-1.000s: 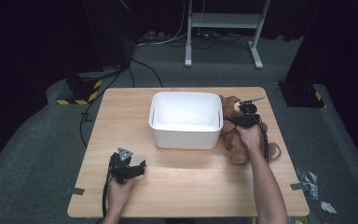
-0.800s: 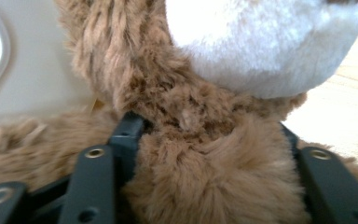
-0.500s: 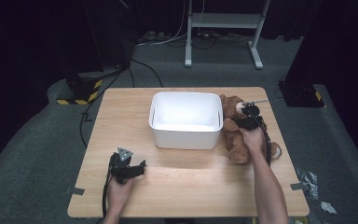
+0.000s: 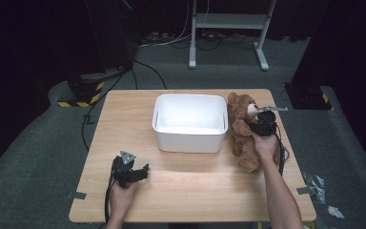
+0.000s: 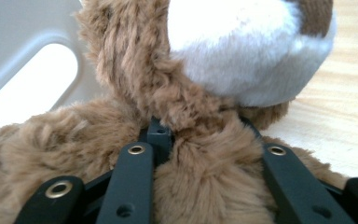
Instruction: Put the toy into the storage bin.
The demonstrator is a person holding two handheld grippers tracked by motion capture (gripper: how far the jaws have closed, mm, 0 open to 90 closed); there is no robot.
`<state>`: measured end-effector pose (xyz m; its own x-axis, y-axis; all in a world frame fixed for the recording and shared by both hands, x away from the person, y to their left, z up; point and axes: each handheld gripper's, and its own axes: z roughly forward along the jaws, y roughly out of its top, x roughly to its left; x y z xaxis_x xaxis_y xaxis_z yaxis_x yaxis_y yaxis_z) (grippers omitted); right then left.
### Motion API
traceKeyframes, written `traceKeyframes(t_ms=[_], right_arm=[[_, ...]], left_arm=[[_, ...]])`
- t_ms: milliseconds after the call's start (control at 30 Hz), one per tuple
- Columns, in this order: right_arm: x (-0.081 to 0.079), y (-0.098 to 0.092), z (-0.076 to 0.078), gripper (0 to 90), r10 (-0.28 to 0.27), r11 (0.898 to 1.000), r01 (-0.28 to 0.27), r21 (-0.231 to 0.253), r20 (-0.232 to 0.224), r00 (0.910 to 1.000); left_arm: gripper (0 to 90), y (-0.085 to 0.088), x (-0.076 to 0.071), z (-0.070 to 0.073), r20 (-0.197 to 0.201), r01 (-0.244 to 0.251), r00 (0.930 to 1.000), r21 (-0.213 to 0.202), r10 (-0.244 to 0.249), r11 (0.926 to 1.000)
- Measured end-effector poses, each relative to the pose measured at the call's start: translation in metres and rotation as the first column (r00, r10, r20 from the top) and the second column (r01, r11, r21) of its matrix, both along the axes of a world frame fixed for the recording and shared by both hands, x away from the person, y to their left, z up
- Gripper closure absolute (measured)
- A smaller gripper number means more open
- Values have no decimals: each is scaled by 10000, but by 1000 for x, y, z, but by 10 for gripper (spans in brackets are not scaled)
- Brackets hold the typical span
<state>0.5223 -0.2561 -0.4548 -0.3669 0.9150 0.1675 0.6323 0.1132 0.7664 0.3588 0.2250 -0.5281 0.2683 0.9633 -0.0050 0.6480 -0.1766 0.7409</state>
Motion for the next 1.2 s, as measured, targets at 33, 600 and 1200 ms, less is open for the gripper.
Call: traceKeyframes(t_ms=[33, 600, 1200], right_arm=[[-3, -2, 3, 698, 40, 10000, -41, 79, 77, 10000], [-43, -15, 13, 717, 339, 9972, -441, 599, 1619, 9862], [-77, -33, 30, 722, 438, 9747, -1001, 1999, 2683, 9623]], left_arm=[[190, 0, 0, 0, -6, 3, 10000, -1, -3, 10000], [190, 0, 0, 0, -10, -8, 10000, -15, 8, 10000], [188, 1, 0, 0, -23, -128, 9999, -6, 128, 9999]])
